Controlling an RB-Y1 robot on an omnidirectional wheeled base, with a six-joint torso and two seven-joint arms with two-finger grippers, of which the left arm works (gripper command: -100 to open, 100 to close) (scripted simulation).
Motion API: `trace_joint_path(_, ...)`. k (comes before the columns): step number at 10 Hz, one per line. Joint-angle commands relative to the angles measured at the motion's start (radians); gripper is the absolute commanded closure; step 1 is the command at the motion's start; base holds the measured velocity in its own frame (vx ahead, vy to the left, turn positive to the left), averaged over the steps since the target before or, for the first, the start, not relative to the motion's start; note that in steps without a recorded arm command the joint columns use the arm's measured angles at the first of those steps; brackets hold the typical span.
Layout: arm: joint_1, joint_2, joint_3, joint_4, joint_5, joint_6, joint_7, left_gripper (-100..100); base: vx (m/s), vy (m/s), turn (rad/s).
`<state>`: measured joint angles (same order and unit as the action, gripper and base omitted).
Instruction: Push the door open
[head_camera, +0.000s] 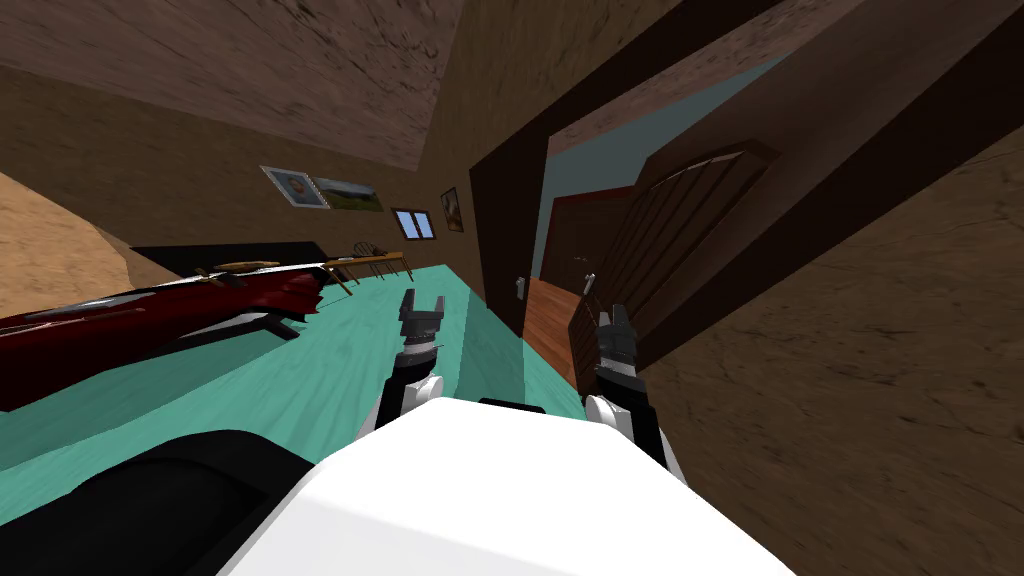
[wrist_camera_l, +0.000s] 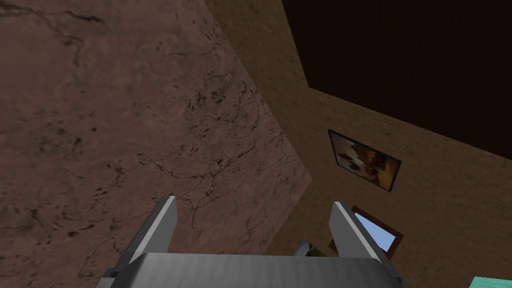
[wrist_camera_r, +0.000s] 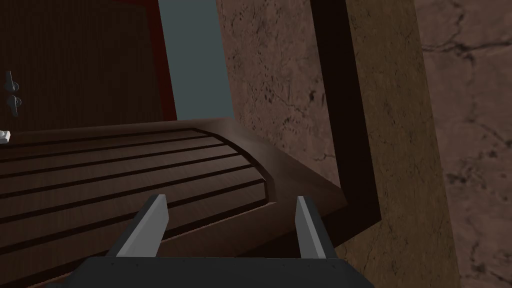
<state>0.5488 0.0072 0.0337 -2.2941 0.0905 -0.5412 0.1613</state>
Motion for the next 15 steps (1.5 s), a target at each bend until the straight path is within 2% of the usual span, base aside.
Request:
trace_joint_path(1,-0.02,0.008,-0.013,0.034,-0.003,0.008,-0.002,-100,0.12,-0.072,-0.08)
trace_joint_path(8,-0.111,0.037,-0.07,0.186,-0.015,0.044,-0.009,-100,0.117,0.078,-0.075)
trace_joint_path(15,-0.216,0.06,-0.136,0.363,-0.03,0.085,-0.017,-100,0.092,0.068,-0.084)
